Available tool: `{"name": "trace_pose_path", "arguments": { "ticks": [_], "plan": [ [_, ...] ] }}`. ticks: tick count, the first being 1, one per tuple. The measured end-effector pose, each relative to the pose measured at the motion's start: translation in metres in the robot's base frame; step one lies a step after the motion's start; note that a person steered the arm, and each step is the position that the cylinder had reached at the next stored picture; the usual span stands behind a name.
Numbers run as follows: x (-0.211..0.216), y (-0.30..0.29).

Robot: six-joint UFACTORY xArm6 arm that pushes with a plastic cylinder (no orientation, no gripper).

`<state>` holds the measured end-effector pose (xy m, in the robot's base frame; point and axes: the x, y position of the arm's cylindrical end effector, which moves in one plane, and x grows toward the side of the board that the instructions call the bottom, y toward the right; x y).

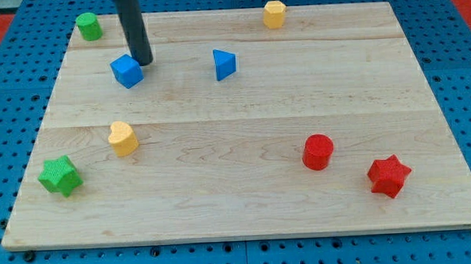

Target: Slide the blue cube closer to the blue triangle

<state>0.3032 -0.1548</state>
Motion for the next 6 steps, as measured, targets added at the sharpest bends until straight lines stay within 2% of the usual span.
{"name": "trace_pose_path", "arguments": {
  "ticks": [1,2,3,5,6],
  "plan": [
    [-0.015,-0.03],
    [0.001,-0.066],
    [0.04,-0.061],
    [0.047,0.066],
    [0.062,0.078]
  ]
}}
